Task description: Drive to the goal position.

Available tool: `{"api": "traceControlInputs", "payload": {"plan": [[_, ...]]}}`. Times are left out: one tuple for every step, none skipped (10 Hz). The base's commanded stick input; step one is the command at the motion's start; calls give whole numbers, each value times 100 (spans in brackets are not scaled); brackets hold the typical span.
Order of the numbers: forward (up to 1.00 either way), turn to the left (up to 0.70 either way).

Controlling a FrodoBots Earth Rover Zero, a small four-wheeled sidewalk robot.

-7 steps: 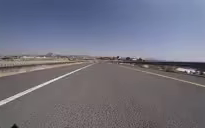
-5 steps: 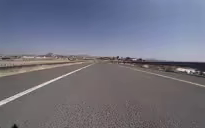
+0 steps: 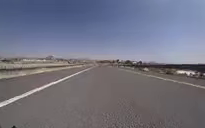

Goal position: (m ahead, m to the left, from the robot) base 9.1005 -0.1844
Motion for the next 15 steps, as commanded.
{"api": "traceControlInputs", "payload": {"plan": [[100,0],[100,0],[100,0],[100,0],[100,0],[100,0],[100,0],[100,0],[100,0],[100,0],[0,0],[0,0],[0,0],[25,0],[73,0]]}}
